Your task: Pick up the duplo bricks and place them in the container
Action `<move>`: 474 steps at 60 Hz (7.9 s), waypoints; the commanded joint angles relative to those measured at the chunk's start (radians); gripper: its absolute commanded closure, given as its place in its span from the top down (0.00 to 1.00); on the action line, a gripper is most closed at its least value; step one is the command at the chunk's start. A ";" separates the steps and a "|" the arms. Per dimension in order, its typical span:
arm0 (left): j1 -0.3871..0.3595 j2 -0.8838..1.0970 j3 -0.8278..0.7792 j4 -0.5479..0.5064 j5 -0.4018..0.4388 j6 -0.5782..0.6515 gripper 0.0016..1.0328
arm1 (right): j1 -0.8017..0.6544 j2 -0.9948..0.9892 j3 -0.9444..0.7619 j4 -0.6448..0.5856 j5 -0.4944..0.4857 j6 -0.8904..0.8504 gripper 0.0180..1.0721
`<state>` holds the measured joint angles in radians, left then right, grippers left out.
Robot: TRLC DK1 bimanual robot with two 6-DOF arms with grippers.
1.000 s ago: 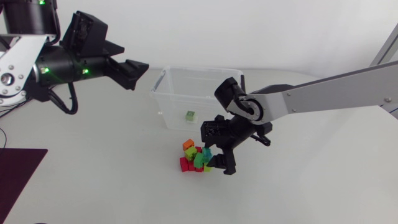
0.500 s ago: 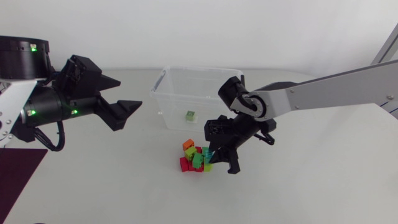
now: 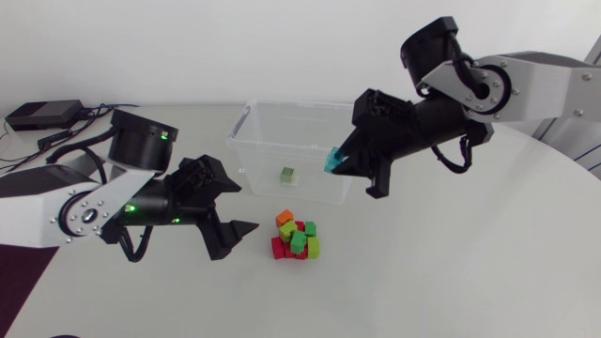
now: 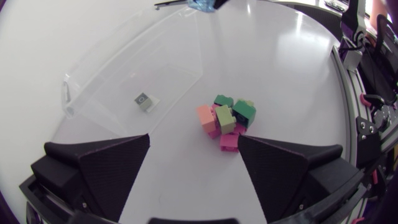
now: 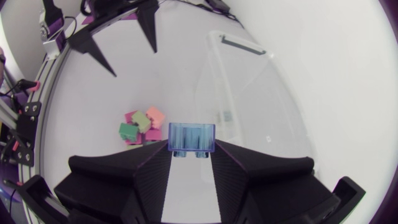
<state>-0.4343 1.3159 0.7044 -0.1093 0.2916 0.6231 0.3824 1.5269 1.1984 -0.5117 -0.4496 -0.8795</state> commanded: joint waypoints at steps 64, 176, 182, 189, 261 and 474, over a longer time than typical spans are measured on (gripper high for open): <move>-0.001 0.329 0.302 -0.214 -0.023 0.788 0.94 | 0.036 0.007 -0.010 0.260 0.232 0.287 0.88; -0.119 0.691 0.804 -0.710 -0.062 1.181 0.28 | 0.355 -0.200 -0.534 0.346 0.324 0.378 0.88; -0.096 0.668 0.822 -0.727 -0.055 1.159 0.28 | 0.355 -0.145 -0.507 0.371 0.324 0.376 0.88; -0.050 0.634 0.853 -0.736 0.007 1.123 0.28 | 0.351 -0.073 -0.473 0.397 0.322 0.378 0.88; 0.239 0.401 0.647 0.146 0.391 0.018 0.30 | 0.345 0.087 -0.350 0.381 0.239 0.464 0.12; -0.053 0.106 0.294 0.083 -0.039 -0.220 0.27 | 0.128 -0.014 -0.539 0.386 0.014 0.134 0.81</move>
<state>-0.5087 1.3819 0.9401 -0.0528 0.2371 0.3927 0.5220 1.4605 0.6159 -0.1406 -0.4232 -0.7101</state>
